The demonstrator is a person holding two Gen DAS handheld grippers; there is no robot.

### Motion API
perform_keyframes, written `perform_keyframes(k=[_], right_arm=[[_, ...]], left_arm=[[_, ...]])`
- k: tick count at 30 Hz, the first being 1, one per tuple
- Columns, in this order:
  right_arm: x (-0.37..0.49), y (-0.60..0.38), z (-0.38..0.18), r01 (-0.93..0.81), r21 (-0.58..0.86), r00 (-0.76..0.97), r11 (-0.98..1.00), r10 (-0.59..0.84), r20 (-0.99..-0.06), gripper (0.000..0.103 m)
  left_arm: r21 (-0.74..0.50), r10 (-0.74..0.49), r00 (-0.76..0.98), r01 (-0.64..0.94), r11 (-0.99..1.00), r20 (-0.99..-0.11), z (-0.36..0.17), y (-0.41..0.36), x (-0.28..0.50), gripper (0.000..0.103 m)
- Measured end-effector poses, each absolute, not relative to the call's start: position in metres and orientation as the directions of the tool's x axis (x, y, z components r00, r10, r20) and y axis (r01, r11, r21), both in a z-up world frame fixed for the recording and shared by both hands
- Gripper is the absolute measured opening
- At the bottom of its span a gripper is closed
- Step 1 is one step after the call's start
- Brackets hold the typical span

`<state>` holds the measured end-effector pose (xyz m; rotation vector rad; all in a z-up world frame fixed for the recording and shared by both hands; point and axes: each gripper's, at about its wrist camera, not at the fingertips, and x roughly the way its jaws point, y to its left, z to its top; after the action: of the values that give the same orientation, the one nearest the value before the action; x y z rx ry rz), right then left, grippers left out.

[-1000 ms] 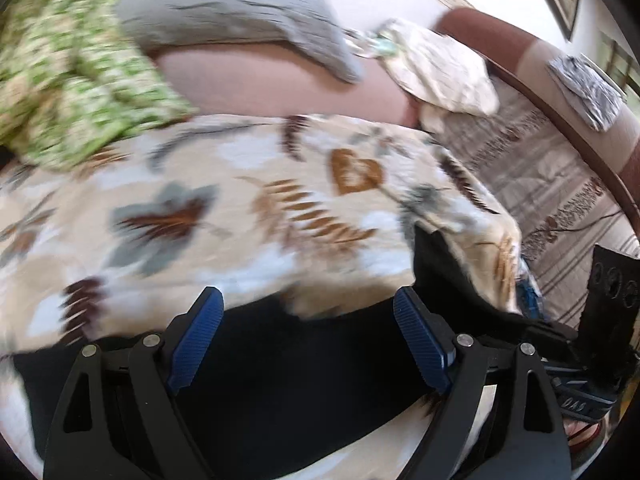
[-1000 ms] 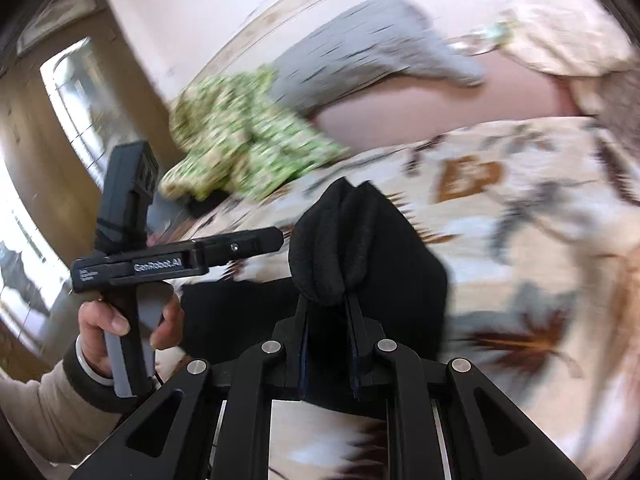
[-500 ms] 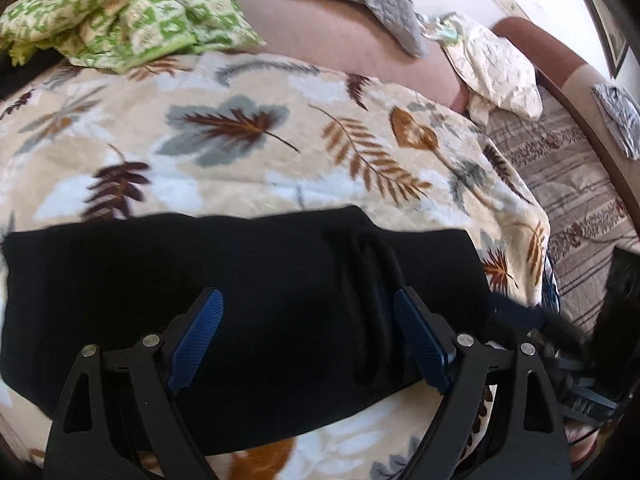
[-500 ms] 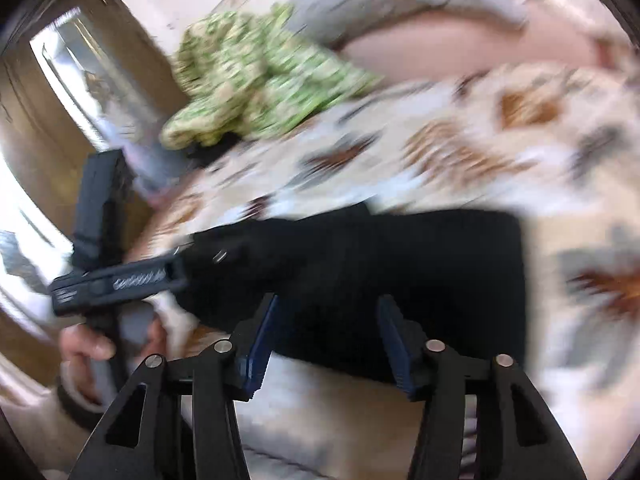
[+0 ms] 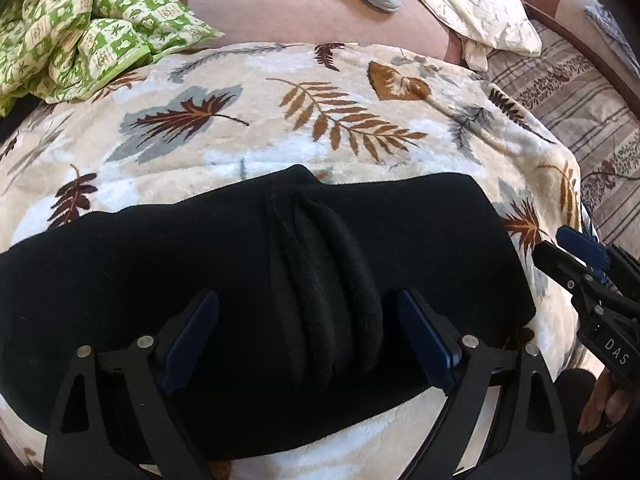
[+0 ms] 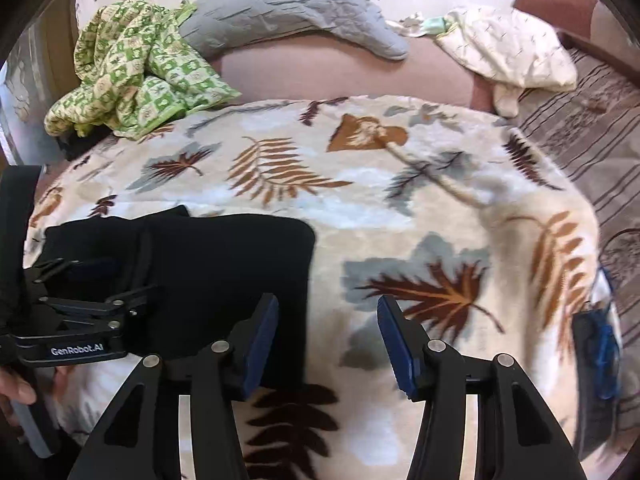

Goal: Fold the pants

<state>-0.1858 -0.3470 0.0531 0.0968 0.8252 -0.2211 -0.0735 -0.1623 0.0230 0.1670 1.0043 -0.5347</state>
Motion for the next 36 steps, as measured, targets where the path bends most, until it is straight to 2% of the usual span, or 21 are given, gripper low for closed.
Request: perform_keyframes(k=[6, 12, 16, 25, 28, 36], right_arm=[[-0.189, -0.351, 0.055, 0.283, -0.147, 0.643, 0.948, -0.301, -0.704, 0.059], [-0.189, -0.360, 0.050, 0.310, -0.204, 0.618, 0.928, -0.360, -0.699, 0.059], [-0.187, -0.365, 0.045, 0.331, -0.290, 0.571, 0.898, -0.435, -0.696, 0.067], [-0.179, -0.385, 0.028, 0.286, -0.287, 0.436, 0.914, -0.390, -0.811, 0.067], [-0.177, -0.388, 0.022, 0.243, -0.291, 0.387, 0.925, -0.368, -0.846, 0.074], [-0.176, -0.377, 0.014, 0.075, -0.182, 0.295, 0.981, -0.196, -0.935, 0.077]], left_arm=[[-0.097, -0.340, 0.433, 0.492, 0.865, -0.835, 0.020, -0.166, -0.074, 0.095], [-0.097, -0.341, 0.438, 0.490, 0.866, -0.832, 0.018, -0.168, -0.075, 0.101], [-0.087, -0.336, 0.443, 0.493, 0.866, -0.831, 0.017, -0.170, -0.076, 0.103], [-0.099, -0.343, 0.433, 0.493, 0.864, -0.833, 0.016, -0.171, -0.074, 0.103], [-0.100, -0.343, 0.431, 0.493, 0.864, -0.835, 0.016, -0.171, -0.073, 0.103], [-0.105, -0.350, 0.428, 0.499, 0.860, -0.834, 0.016, -0.172, -0.073, 0.103]])
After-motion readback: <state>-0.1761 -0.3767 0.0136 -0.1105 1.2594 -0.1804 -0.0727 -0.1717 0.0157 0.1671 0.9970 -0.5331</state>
